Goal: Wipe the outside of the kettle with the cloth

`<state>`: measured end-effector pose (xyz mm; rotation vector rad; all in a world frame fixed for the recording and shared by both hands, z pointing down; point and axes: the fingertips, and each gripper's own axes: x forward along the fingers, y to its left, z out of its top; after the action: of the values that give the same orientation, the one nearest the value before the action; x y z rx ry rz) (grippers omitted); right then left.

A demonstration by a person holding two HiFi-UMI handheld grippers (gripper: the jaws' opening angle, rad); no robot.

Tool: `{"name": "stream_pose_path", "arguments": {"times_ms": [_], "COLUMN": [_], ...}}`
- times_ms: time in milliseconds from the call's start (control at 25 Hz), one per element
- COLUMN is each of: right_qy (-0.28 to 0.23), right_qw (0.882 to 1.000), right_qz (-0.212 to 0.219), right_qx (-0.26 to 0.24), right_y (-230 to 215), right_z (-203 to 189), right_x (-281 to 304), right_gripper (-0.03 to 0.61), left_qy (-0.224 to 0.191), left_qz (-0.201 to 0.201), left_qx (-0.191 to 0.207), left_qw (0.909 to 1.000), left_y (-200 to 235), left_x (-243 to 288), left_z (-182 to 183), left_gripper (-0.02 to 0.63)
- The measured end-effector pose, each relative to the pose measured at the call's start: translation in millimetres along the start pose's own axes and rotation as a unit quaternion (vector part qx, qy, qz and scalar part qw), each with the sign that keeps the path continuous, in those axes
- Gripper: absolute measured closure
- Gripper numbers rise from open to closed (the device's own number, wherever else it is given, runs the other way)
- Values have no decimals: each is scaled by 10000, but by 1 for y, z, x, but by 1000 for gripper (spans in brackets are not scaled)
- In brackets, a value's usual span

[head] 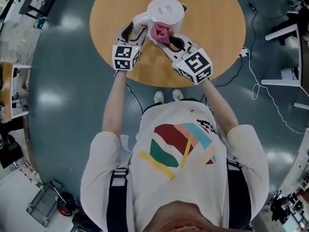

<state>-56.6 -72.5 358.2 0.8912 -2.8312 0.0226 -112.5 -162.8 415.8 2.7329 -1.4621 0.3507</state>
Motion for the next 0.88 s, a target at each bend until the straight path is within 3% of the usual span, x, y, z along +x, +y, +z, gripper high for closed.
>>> {"name": "stream_pose_path", "arguments": {"times_ms": [80,160,440,880], "right_qy": [130,276,285,-71], "right_qw": [9998,9989,9908,9848], "right_qz": [-132,-336,-1109,-1670], "right_qx": [112,195,726,465], "right_y": [-4,-8,-26,-38], "right_z": [-6,-14,-34,-45], "right_x": [14,26,50,21], "right_gripper": [534,534,534,534], "left_qy": [140,190,233,237], "left_qz": [20,117,137,206], "left_qx": [85,161,150,164], "left_qw": [9999,9996,9995,9994], "left_y": [0,2,3,1], "left_x": [5,5,8,6], "left_z": [-4,-6,-7,-8], "left_gripper": [345,413,414,414]}}
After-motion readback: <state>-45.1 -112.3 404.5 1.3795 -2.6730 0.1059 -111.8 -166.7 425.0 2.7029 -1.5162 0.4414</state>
